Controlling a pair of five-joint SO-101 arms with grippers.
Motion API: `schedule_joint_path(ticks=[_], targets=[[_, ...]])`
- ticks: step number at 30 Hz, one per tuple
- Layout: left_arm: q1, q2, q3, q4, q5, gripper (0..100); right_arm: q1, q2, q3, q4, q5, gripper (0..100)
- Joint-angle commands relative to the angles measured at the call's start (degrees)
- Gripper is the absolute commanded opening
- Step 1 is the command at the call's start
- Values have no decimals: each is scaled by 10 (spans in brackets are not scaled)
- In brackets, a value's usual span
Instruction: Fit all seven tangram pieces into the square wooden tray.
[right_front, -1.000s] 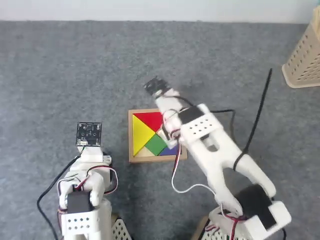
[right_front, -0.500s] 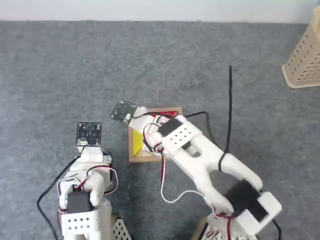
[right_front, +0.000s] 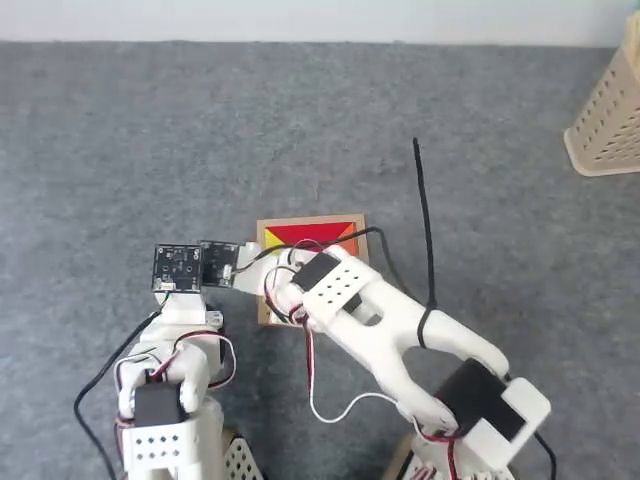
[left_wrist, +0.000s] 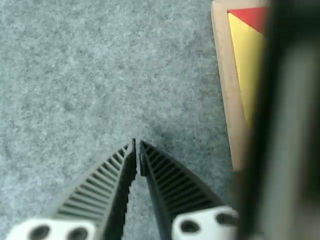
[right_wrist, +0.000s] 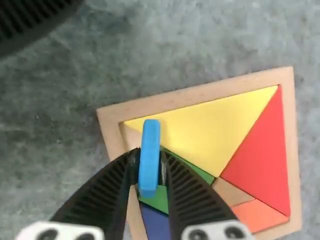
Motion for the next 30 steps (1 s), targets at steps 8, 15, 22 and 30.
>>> schedule_joint_path(ticks=[8, 15, 22, 30], targets=[[-4, -9, -7, 3, 4, 12, -6, -5, -6, -7, 40, 7], [-4, -9, -7, 3, 4, 12, -7, 0, -6, 13, 120, 7], [-4, -9, -7, 3, 4, 12, -7, 0, -6, 25, 149, 7], [-4, -9, -7, 3, 4, 12, -7, 0, -6, 26, 147, 10]])
